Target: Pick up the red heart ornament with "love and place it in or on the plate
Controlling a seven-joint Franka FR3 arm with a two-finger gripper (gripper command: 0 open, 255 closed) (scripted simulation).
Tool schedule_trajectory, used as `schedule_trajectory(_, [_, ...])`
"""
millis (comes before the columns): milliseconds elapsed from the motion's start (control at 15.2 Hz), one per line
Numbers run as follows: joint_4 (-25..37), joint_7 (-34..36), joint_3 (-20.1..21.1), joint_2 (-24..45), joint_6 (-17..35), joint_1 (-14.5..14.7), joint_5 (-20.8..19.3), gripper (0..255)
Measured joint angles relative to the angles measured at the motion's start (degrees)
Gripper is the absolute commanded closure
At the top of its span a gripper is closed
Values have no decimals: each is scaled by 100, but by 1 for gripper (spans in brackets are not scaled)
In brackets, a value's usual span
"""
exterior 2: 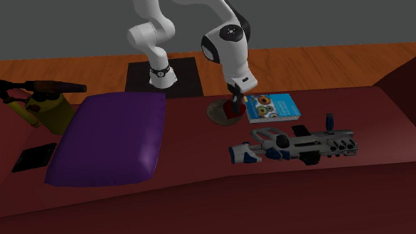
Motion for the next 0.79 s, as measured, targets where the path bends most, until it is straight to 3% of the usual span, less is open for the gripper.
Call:
schedule_trajectory(330, [-87,-28,37,230,335,41,47,0])
schedule_trajectory(792, [-74,-33,38,282,378,44,46,0])
